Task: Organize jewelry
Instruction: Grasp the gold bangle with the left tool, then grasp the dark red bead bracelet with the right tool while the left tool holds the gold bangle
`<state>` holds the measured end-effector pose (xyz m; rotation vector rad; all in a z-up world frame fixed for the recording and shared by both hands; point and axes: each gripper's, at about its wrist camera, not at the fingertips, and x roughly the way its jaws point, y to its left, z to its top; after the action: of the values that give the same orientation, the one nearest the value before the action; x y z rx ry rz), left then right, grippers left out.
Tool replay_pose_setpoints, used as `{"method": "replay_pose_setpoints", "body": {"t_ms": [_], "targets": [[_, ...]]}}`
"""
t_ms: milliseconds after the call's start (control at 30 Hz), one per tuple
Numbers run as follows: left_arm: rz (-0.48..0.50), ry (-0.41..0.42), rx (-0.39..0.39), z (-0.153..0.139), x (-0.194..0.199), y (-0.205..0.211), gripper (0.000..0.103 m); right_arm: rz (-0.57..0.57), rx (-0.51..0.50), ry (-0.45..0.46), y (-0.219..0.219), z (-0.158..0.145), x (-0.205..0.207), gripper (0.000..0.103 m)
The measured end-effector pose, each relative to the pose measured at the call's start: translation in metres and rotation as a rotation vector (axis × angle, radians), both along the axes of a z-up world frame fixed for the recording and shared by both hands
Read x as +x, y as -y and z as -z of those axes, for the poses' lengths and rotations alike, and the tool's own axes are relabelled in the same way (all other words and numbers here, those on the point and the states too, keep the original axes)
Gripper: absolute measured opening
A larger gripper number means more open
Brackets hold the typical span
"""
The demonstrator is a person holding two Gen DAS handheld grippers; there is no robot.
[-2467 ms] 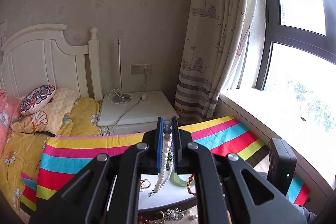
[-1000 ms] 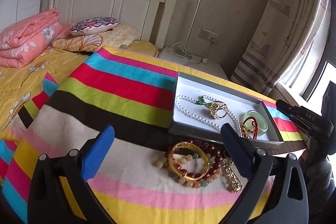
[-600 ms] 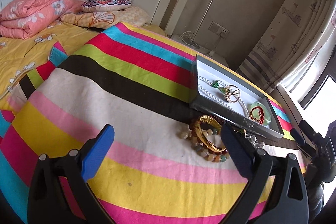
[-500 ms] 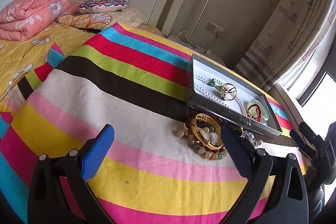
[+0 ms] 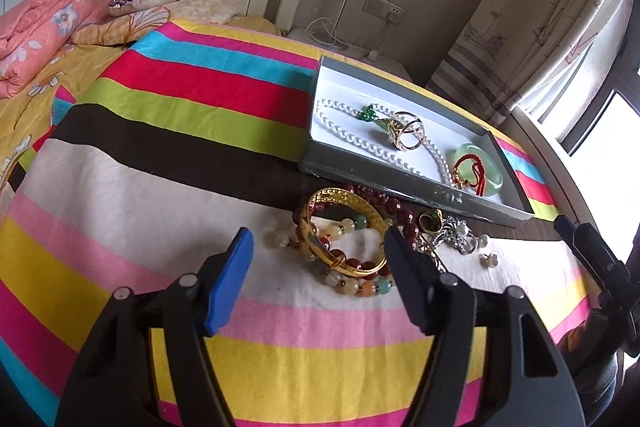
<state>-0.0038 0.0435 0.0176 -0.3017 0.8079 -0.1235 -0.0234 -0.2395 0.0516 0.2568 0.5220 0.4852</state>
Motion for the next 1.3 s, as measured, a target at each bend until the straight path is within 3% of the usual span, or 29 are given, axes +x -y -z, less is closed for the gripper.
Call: {"method": "replay_pose_setpoints", "body": {"t_ms": [167,300,533,867,933,1000,1100,1300], "targets": [[0.024,-0.011,0.035,0.007,0.006,0.008,0.023,0.0,0.003,-0.001,0.0,0.0,0.0,0.091],[0.018,0.053,0.025,0.001,-0.002,0.005,0.007,0.0,0.004,-0.001,0.0,0.0,0.0,0.091],[0.017,0.105,-0.044,-0.01,-0.022,-0.008,0.007,-0.005,0.0,-0.001,-0.002,0.0,0.0,0.091],[-0.004,0.091,-0.185,0.003,-0.056,-0.05,0.008,-0.06,-0.101,-0.037,-0.029,0.001,0.005,0.09],[0.005,0.093,-0.176,0.004,-0.057,-0.048,0.008,-0.081,-0.096,-0.076,-0.038,0.003,0.013,0.086],[0.023,0.097,-0.173,0.004,-0.059,-0.044,0.008,-0.112,-0.089,-0.101,-0.05,0.004,0.02,0.072],[0.035,0.106,-0.186,0.004,-0.061,-0.044,0.008,-0.166,-0.16,-0.104,-0.082,0.006,0.027,0.051],[0.041,0.098,-0.179,0.006,-0.06,-0.041,0.008,-0.228,-0.252,-0.175,-0.136,0.013,0.053,0.032]]}}
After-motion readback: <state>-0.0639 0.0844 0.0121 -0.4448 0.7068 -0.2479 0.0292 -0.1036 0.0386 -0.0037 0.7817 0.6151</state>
